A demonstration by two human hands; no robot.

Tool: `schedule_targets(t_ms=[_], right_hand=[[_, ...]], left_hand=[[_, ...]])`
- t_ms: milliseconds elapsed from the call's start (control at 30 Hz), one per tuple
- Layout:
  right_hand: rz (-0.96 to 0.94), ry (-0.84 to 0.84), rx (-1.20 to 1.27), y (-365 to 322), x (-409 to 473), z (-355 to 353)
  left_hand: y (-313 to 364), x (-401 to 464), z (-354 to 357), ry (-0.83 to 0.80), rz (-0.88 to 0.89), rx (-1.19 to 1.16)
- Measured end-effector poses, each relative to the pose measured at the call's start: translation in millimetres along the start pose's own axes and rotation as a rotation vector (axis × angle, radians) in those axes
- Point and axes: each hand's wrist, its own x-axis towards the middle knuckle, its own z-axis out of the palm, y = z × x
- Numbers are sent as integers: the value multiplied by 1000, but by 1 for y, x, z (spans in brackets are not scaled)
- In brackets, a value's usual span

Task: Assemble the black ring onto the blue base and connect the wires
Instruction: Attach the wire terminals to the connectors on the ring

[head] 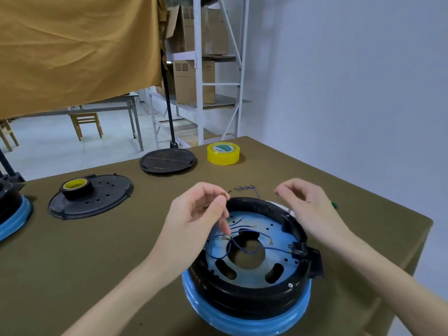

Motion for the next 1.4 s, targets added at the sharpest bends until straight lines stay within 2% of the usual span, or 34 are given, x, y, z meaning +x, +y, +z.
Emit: schedule_targets(t_ms=[133, 267, 367, 467, 633, 867, 1133, 1400], right_hand=[[209, -128, -67, 45, -18, 4], [146, -98, -16, 55, -17, 9], [53, -153, -1, 52, -8, 12], [22, -192, 47, 51, -1, 18], [-1, -244, 66, 54, 10, 25], [3, -292, 90, 45, 24, 34], [62, -277, 187, 47, 22, 37], [82, -277, 175, 46, 19, 36]], left_hand=[[-3, 4, 12, -254, -86, 356], [-6, 16, 35, -368, -20, 562], [-8, 34, 46, -469, 4, 681], [-13, 51, 50, -553, -13, 676], [-23, 63, 42, -544, 13, 728], [-27, 77, 42, -683, -124, 752], [-33, 71, 38, -613, -75, 627], [-19, 69, 30, -628, -50, 614]])
